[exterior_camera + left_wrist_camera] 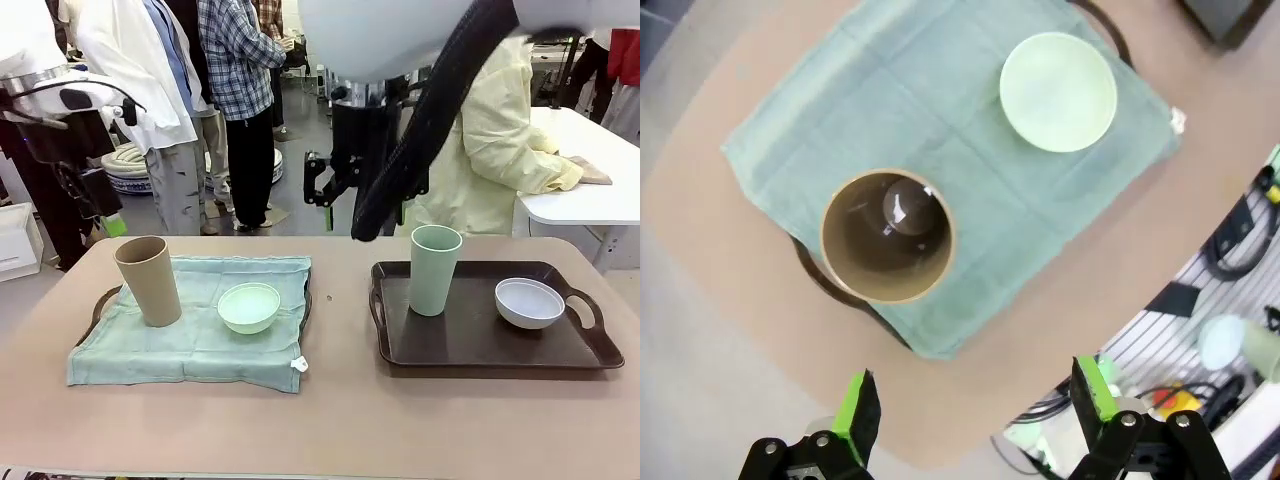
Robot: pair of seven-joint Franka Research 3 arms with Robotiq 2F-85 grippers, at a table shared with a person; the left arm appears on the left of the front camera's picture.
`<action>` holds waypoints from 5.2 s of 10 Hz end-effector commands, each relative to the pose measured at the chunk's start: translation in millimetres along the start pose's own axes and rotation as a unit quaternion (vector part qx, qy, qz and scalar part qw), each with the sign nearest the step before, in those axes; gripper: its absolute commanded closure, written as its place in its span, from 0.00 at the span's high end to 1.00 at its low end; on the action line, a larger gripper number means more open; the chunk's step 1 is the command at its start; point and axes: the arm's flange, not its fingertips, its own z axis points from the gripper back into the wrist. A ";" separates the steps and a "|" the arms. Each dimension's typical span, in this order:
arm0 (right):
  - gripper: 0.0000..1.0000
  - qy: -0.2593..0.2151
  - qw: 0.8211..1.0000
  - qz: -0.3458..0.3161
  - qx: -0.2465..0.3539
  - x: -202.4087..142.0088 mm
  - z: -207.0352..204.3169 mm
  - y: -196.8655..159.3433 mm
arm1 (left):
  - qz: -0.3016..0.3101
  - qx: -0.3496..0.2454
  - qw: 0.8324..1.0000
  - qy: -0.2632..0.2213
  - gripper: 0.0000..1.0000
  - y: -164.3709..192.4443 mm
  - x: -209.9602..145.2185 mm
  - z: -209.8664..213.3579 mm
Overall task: Set up a tray with a mat and arrange the tableware.
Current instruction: Place the Picnic Bowl and Reusable plastic cup back onto the Handle tray in front of the human's position, then pick up the Picnic Bowl and Reusable plastic cup from the Handle tray in front of the human's position and hold them in the air.
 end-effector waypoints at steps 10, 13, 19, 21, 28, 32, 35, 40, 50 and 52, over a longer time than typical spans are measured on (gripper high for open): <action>1.00 -0.005 1.000 0.008 0.004 -13.4 -1.6 3.6 | -0.024 0.005 1.000 0.003 1.00 10.1 -4.2 -4.9; 1.00 -0.005 1.000 0.008 0.004 -13.4 -1.6 3.6 | -0.024 0.005 1.000 0.003 1.00 10.1 -4.2 -4.9; 1.00 -0.012 0.994 0.032 0.104 -44.4 1.3 -87.9 | 0.129 -0.063 0.988 -0.048 1.00 -21.1 -3.9 -10.5; 1.00 -0.008 0.991 0.000 0.131 -64.1 -6.7 -145.8 | 0.145 -0.071 0.984 -0.081 1.00 -23.6 1.5 -6.4; 1.00 -0.079 0.952 -0.127 0.269 -127.0 11.8 -323.7 | 0.152 -0.346 0.910 -0.169 1.00 41.0 -28.4 16.7; 1.00 -0.141 0.905 -0.208 0.344 -163.5 32.5 -412.3 | 0.179 -0.426 0.871 -0.167 1.00 65.2 -61.7 10.7; 1.00 -0.173 0.868 -0.292 0.363 -188.8 28.5 -445.5 | 0.198 -0.432 0.864 -0.169 1.00 86.9 -95.8 2.7; 1.00 -0.162 0.884 -0.271 0.344 -183.3 41.4 -444.4 | 0.199 -0.429 0.867 -0.155 1.00 76.3 -82.7 5.4; 1.00 -0.036 0.863 -0.253 0.437 -172.1 -12.5 -540.4 | 0.293 -0.486 0.807 -0.165 1.00 107.7 -112.7 -10.5; 1.00 -0.036 0.863 -0.253 0.437 -172.1 -12.5 -540.4 | 0.293 -0.486 0.807 -0.165 1.00 107.7 -112.7 -10.5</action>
